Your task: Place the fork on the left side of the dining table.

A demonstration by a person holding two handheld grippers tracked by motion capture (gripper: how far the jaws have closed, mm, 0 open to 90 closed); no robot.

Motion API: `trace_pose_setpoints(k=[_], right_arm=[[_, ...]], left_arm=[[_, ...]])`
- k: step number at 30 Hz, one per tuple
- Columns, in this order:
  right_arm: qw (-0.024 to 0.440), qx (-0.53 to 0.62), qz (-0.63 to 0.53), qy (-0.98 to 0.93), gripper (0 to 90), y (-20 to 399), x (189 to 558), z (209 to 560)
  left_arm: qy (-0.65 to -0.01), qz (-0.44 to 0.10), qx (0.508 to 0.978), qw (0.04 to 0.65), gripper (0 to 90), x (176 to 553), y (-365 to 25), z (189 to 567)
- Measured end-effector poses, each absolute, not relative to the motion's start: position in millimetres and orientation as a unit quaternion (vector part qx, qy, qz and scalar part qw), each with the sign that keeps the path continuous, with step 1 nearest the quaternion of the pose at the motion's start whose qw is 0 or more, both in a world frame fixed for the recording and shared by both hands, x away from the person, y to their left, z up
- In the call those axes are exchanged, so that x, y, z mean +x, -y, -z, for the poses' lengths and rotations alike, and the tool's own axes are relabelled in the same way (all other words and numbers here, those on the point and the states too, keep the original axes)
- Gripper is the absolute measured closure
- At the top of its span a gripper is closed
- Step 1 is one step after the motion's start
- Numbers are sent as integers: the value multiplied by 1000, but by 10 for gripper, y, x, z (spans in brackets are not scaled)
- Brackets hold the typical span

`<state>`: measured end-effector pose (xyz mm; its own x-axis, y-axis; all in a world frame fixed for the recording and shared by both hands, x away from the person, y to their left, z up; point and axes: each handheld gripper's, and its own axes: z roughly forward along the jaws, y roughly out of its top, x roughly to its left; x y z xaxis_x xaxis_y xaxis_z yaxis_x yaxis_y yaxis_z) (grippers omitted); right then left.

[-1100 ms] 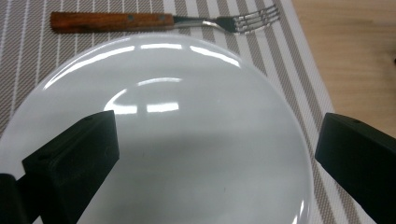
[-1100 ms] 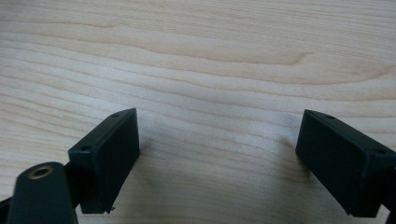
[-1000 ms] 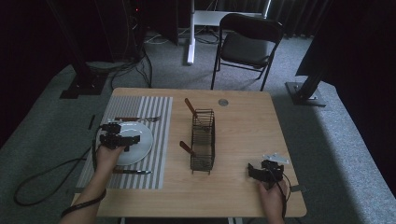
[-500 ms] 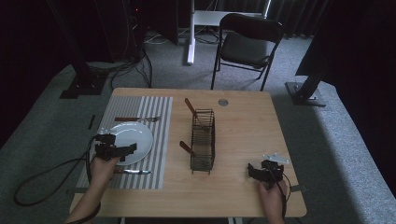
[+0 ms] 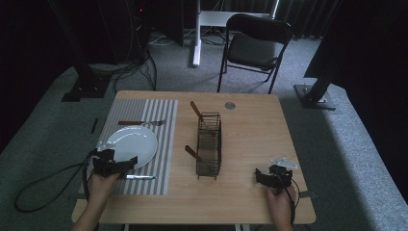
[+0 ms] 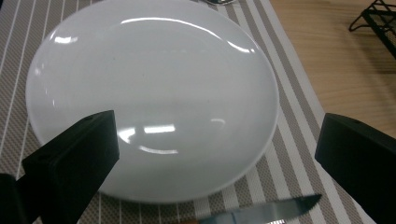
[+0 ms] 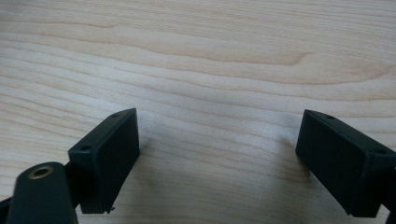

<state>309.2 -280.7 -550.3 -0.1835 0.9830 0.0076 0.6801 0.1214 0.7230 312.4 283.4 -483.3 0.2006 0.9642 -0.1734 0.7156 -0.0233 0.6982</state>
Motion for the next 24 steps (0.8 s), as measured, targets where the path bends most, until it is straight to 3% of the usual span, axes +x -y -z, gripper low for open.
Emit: trace_pose_setpoints(k=[24], right_arm=[[247, 590, -305, -706, 131, 2805, 3091, 5501]], left_arm=[[-604, -192, 691, 348, 0, 2544, -2930, 5171]])
